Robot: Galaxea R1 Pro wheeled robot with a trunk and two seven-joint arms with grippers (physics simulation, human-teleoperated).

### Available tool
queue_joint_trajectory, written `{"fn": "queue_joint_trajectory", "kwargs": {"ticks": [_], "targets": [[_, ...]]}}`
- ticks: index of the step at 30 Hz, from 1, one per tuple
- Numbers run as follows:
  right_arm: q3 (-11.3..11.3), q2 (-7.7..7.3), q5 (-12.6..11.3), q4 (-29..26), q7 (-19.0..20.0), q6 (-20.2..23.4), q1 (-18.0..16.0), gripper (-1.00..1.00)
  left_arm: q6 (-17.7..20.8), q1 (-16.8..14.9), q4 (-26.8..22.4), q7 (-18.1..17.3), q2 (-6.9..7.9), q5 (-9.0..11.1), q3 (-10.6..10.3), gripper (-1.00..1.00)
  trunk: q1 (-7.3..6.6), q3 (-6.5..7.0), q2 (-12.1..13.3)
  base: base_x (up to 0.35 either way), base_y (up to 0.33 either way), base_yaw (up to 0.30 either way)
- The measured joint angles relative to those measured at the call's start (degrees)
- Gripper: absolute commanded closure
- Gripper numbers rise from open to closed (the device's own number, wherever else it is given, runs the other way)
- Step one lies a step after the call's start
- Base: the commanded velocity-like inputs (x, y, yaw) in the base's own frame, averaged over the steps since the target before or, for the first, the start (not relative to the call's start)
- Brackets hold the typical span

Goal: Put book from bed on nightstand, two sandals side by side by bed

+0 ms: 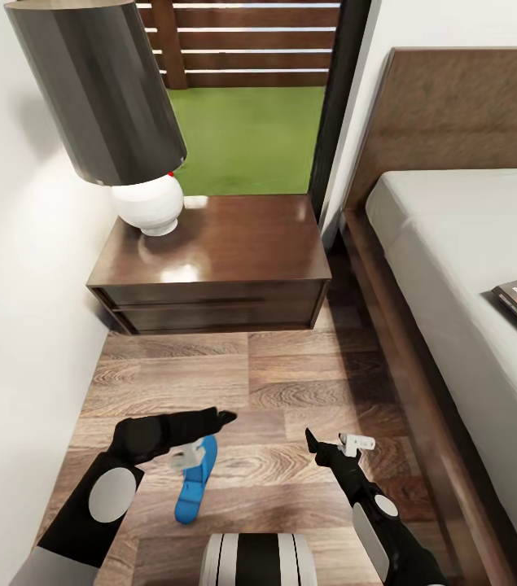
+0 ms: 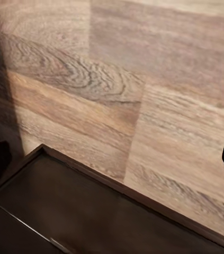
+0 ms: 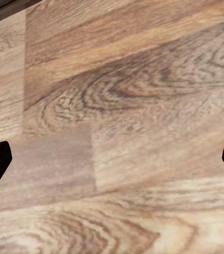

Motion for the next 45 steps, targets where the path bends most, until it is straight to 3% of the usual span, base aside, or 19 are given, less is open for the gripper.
{"fn": "queue_joint_trajectory", "kwargs": {"ticks": [4, 9, 13, 17, 34, 38, 45], "targets": [[0.0, 0.0, 0.0, -0.03, 0.0, 0.0, 0.0, -1.0, -2.97, -0.43, 0.11, -2.33, 0.37, -0.08, -0.1, -1.0, 0.0, 0.0, 0.0, 0.0, 0.0, 0.0], [0.0, 0.0, -0.01, -0.02, 0.0, 0.0, 0.0, -1.0, -4.22, -0.66, 0.06, -2.74, 1.07, 0.04, -0.69, -1.0, 0.0, 0.0, 0.0, 0.0, 0.0, 0.0], [0.0, 0.0, 0.0, -0.02, 0.0, 0.0, 0.0, -1.0, -4.22, -0.69, 0.1, -2.84, 1.12, 0.08, -3.66, -1.0, 0.0, 0.0, 0.0, 0.0, 0.0, 0.0], [0.0, 0.0, -0.01, -0.03, 0.0, 0.0, 0.0, -1.0, -4.17, -0.7, 0.09, -2.89, 1.19, -0.01, -5.11, -1.0, 0.0, 0.0, 0.0, 0.0, 0.0, 0.0], [0.0, 0.0, 0.02, -0.03, 0.0, 0.0, 0.0, -1.0, 0.26, -0.7, 1.56, -2.54, 1.11, -0.02, -5.54, -1.0, 0.0, 0.0, 0.0, 0.0, 0.0, 0.0], [0.0, 0.0, 0.01, -0.03, 0.0, 0.0, 0.0, -1.0, 0.66, -0.7, 2.03, 0.58, 1.27, -0.04, -5.07, -1.0, 0.0, 0.0, 0.0, 0.0, 0.0, 0.0], [0.0, 0.0, -0.01, -0.03, 0.0, 0.0, 0.0, -1.0, 0.35, -0.7, 2.42, 1.36, 1.3, -0.01, -5.22, -1.0, 0.0, 0.0, 0.0, 0.0, 0.0, 0.0]]}}
